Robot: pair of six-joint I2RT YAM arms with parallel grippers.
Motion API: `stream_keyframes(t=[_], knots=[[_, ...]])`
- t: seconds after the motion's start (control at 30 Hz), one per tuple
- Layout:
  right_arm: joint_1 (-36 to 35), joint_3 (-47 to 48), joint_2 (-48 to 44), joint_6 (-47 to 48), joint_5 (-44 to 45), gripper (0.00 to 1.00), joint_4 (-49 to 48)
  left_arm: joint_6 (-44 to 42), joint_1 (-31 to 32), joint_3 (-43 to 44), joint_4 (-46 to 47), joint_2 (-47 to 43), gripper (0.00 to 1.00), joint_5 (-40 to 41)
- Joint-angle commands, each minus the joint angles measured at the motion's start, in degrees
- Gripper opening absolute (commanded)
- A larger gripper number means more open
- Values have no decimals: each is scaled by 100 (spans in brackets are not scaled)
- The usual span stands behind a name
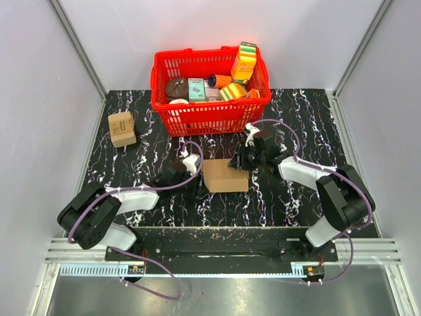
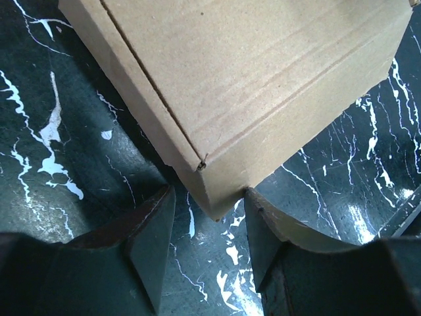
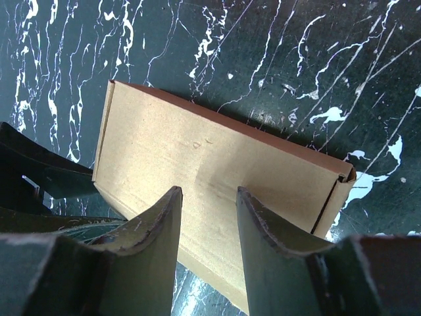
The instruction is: Fold the paper box
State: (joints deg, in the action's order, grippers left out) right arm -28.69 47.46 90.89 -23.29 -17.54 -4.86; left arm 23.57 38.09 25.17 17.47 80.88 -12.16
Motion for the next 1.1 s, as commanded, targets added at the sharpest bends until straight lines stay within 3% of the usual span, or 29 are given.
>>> stream_keyframes(t=[0.0, 0.4, 1.07], knots=[[30, 176, 157, 123, 93, 45, 47, -186, 15, 182, 10, 59, 51, 346], [47, 202, 280, 132, 67, 45, 73, -292, 6, 260, -113, -29, 58, 1172], [74, 158, 315, 97, -21, 45, 82, -309, -38, 550, -174, 428, 60, 1752]])
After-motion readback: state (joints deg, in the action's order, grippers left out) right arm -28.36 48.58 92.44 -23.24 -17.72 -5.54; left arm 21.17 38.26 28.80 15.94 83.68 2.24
